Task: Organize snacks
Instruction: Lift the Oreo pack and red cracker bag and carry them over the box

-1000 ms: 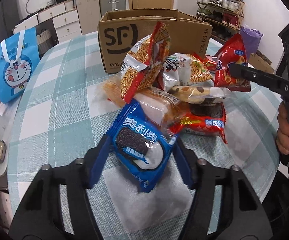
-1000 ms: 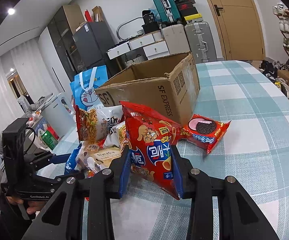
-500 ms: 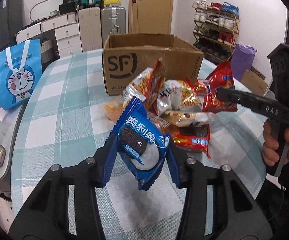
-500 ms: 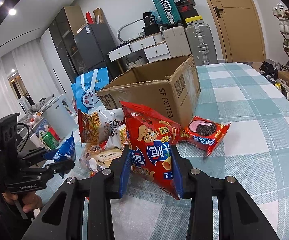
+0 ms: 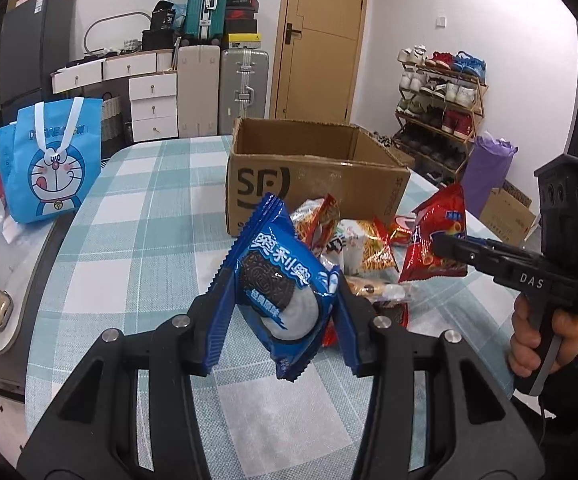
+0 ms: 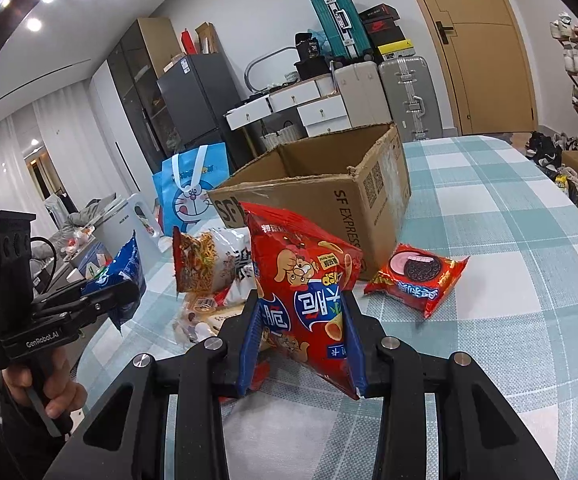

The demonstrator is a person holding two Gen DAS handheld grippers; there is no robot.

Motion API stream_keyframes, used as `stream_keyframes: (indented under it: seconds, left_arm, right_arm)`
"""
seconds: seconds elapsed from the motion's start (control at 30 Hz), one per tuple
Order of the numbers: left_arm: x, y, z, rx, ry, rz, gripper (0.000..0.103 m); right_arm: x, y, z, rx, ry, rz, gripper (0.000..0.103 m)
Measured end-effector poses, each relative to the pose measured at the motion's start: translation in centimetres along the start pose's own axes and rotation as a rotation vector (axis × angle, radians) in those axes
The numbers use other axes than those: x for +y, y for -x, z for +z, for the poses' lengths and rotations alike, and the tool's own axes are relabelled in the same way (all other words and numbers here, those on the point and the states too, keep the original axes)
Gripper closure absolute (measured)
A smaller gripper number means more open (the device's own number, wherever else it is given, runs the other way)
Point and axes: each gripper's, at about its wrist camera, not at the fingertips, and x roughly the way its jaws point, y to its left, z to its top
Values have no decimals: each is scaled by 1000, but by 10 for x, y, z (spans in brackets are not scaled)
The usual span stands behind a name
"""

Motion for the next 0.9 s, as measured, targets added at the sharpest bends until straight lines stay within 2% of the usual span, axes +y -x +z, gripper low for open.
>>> stream_keyframes:
  seconds: [0.33,0.67,0.9]
  left_arm:
    - [-14,2,20,-40,-9,5,60]
    - [-25,-22,53,-62,12,2,60]
    - [-32,-35,81,-85,6,16,60]
  right_arm:
    - [10,12,15,-52,25,13,65]
    - [3,24,41,-125,-9,4,65]
    - [2,18,61,-150,-22,-7,65]
